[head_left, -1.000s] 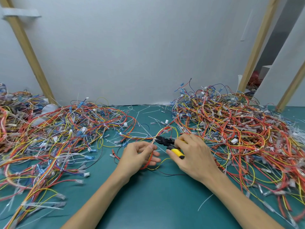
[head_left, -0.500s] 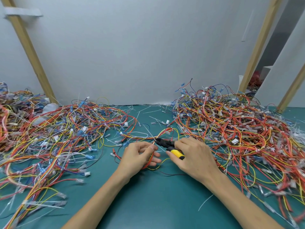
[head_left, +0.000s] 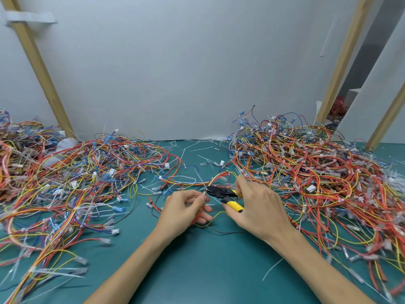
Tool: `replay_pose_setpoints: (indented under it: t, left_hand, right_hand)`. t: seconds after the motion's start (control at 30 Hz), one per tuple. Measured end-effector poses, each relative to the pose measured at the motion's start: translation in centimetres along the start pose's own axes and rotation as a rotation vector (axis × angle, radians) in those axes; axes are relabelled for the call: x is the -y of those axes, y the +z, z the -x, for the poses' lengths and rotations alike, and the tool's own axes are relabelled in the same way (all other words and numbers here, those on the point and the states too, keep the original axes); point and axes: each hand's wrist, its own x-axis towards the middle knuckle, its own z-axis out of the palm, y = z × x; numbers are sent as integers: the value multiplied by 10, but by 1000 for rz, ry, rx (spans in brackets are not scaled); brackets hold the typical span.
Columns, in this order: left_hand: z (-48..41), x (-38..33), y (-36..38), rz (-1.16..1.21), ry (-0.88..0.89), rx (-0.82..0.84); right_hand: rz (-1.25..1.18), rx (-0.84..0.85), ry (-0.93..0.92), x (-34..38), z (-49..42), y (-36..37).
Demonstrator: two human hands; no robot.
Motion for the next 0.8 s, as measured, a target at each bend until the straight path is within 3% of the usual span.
replay_pose_setpoints:
  t: [0.3,0.47,0.63,0.8]
  left_hand:
    - [0,4,2,-118,60,-25]
    - [2,10,-1,-443,278,-138]
    - [7,7,-2,-802,501,-349]
    - [5,3,-7,-728,610,-415]
  right_hand:
    - [72,45,10,1,1,1]
    - [27,96,31,0,2,1]
    - [-253,254,172,-3,1,3]
    - [-539,475,245,-3,-4,3]
